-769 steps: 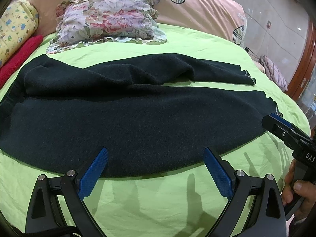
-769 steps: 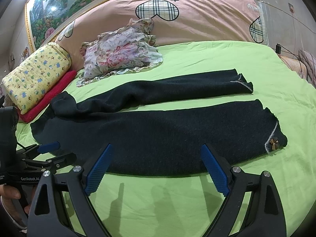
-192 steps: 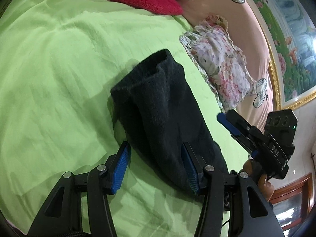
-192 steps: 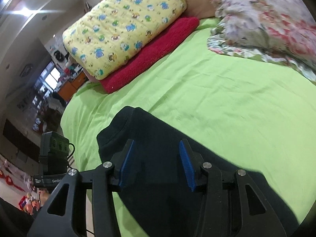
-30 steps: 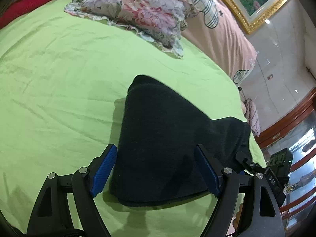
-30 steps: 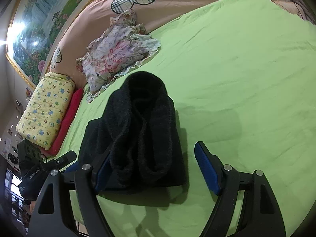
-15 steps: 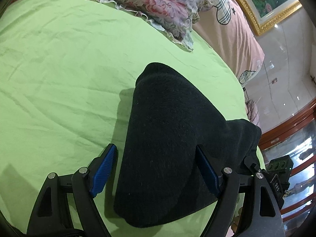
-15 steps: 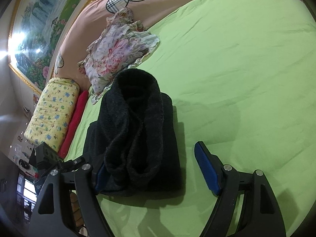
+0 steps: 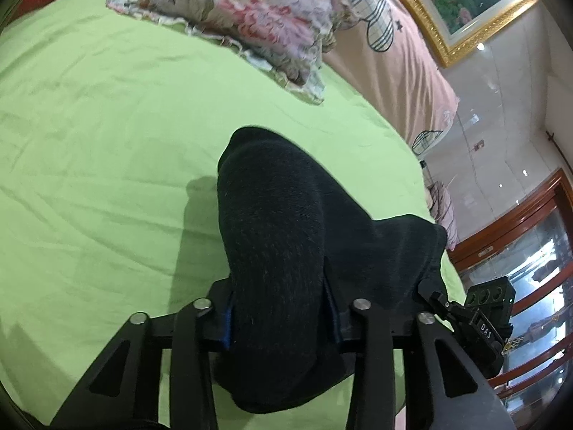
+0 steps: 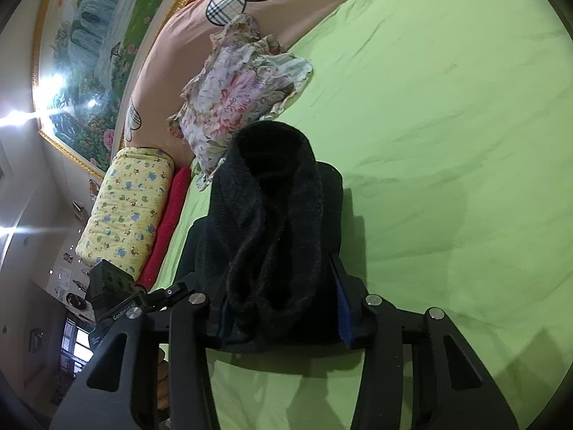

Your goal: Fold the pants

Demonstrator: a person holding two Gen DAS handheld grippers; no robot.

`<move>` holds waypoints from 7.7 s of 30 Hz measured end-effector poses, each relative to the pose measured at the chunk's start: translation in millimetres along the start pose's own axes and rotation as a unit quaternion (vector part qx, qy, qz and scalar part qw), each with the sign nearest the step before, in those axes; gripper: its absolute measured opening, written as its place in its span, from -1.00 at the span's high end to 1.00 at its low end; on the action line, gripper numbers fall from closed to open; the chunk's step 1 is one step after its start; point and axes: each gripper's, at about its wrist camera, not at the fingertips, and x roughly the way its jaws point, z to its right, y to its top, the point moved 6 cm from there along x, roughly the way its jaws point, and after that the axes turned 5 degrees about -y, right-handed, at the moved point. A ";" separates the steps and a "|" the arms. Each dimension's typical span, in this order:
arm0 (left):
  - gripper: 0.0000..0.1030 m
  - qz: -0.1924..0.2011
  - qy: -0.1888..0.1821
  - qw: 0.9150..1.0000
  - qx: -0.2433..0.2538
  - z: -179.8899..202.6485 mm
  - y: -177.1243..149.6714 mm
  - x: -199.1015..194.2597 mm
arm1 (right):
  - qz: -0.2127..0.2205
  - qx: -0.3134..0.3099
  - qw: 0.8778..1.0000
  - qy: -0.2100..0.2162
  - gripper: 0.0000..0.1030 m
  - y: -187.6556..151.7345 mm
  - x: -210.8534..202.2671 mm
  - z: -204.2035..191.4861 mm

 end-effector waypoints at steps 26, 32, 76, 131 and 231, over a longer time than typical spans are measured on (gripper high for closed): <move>0.31 0.101 0.075 0.992 0.016 -27.9 71.5 -85.5 | -0.019 -0.103 0.993 0.057 0.14 38.1 65.8 -105.8; 0.31 0.110 0.096 0.989 0.020 -39.2 91.2 -82.8 | -0.027 -0.115 0.991 0.061 0.14 53.6 89.2 -118.9; -0.13 0.096 0.136 0.985 -0.035 -113.3 105.9 -52.7 | -0.071 -0.115 0.991 0.021 -0.06 64.1 180.3 -97.7; -0.64 0.082 0.261 0.954 0.124 -57.8 42.6 -99.1 | -0.028 -0.308 0.951 -0.017 -0.59 14.0 107.1 -130.6; -0.74 0.091 0.285 0.938 0.173 -50.3 25.5 -57.2 | -0.026 -0.364 0.930 -0.039 -0.70 -12.9 134.9 -136.2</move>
